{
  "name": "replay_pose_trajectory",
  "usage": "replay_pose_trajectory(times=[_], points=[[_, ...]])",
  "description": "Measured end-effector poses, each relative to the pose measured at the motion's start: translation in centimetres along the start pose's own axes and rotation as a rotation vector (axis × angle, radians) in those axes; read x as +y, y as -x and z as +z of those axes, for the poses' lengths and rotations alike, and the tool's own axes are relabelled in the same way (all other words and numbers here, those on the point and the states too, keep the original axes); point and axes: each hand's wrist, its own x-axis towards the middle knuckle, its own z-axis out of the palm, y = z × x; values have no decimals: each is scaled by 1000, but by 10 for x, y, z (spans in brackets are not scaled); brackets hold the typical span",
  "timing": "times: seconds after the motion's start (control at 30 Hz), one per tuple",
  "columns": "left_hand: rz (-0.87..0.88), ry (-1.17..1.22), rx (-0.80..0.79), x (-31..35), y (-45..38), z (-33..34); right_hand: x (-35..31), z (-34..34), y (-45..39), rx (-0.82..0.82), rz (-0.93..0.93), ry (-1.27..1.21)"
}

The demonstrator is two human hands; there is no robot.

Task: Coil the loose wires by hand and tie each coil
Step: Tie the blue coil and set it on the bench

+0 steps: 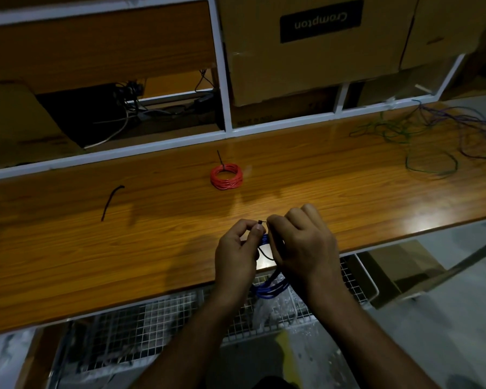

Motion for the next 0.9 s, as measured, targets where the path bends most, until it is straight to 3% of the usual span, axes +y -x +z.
replay_pose_trajectory(times=[0.9], points=[[-10,-6,-23,3,13,-2,-6,1,8,44,-19,-3]])
